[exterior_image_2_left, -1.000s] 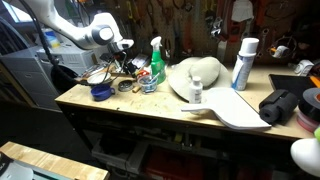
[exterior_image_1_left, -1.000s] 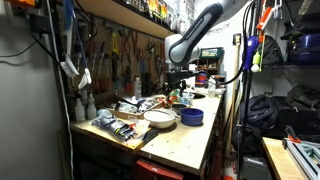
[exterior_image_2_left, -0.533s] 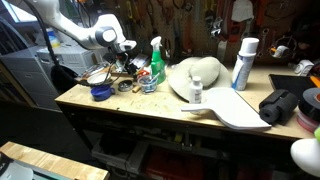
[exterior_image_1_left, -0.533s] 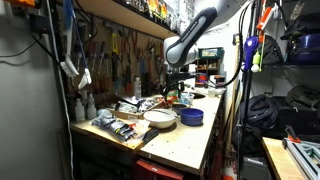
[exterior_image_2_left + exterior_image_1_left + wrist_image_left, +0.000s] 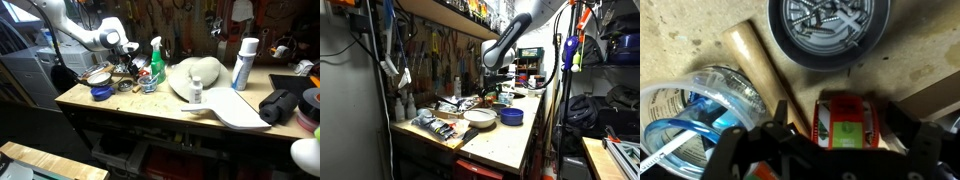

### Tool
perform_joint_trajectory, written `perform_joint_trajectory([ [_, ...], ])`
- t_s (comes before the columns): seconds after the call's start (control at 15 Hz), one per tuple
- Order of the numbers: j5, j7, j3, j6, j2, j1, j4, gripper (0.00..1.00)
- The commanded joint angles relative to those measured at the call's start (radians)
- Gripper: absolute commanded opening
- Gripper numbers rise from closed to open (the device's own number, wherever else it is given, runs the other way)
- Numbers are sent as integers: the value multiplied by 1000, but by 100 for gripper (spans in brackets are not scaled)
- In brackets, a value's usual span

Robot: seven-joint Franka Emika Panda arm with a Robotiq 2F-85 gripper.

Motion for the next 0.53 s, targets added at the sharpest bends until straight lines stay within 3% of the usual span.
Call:
perform_joint_trajectory([
  [0.0, 28, 0, -21, 16, 57, 14, 50, 96],
  [0.13, 32, -7, -24, 19, 74, 10, 69, 70],
  [0.33, 62, -41, -13, 21, 89, -6, 84, 45],
  [0.47, 92, -74, -1, 21, 86, -17, 85, 39],
])
